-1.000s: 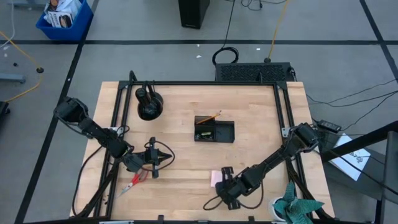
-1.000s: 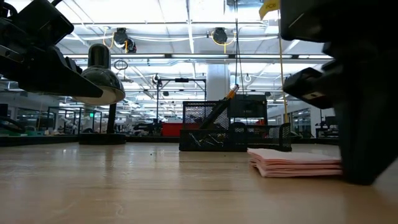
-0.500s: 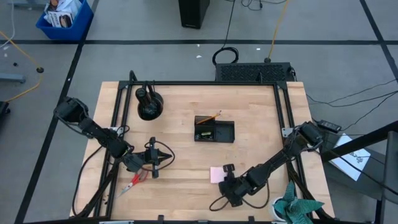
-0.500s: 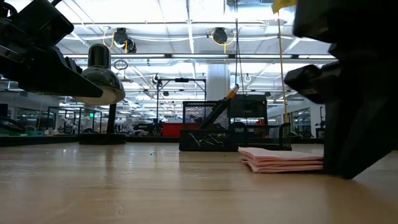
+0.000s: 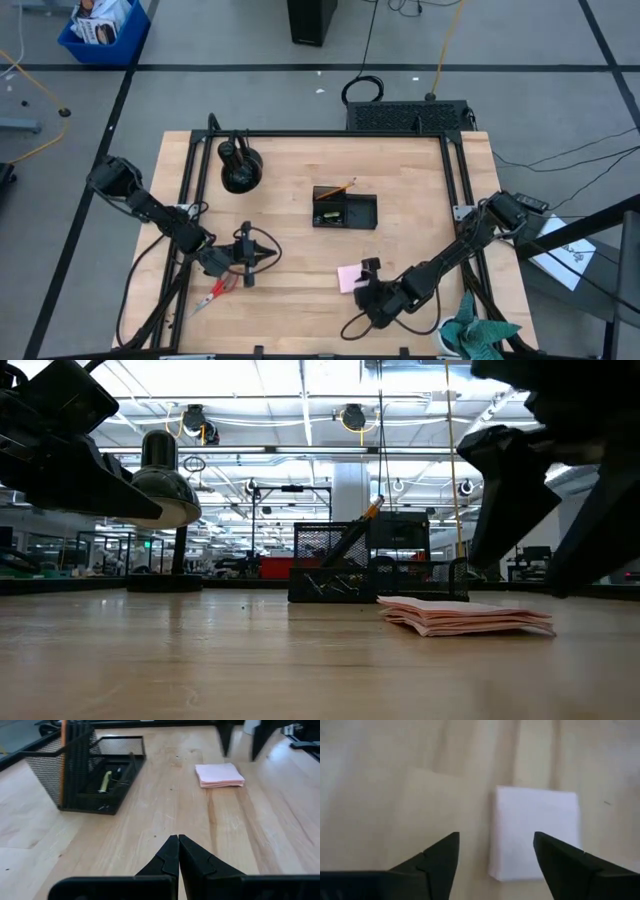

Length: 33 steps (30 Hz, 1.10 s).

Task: Pick and place office supplies into organizer
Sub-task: Put the pink sticky note paper into the black desk organizer

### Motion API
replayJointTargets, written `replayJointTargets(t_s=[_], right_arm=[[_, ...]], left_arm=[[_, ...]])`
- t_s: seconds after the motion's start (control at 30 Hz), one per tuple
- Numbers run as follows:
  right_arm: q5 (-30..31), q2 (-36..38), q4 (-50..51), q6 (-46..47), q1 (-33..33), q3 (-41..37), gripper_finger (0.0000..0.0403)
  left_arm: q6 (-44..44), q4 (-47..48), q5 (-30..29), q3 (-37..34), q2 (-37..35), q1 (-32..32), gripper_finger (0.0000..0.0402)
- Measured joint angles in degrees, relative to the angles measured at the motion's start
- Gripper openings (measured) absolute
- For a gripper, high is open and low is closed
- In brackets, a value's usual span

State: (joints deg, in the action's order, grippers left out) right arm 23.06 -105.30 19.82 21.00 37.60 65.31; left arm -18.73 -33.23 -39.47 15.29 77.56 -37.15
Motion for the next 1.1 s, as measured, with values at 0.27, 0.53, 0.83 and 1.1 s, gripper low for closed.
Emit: replayJointTargets(t_s=[0.27, 0.53, 0.83, 1.1], right_arm=[[5.69, -0.61, 1.51, -2.04, 1.79, 0.05, 0.0262], [11.02, -6.09, 0.45, -5.89, 3.01, 0.37, 0.0262], [18.59, -7.95, 0.79, -10.77, 4.94, 0.36, 0.0222], [18.74, -8.23, 1.34, -11.35, 4.51, 0.24, 0.0162]], left_arm=[[0.47, 0.15, 0.46, 0.0, 0.0, 0.0, 0.0017], [-0.49, 0.12, 0.48, -0.02, -0.01, 1.21, 0.0017], [-0.93, 0.15, 0.51, -0.02, 0.0, 1.92, 0.0017], [-5.12, -1.51, 1.73, 0.05, -0.01, 3.08, 0.0017]])
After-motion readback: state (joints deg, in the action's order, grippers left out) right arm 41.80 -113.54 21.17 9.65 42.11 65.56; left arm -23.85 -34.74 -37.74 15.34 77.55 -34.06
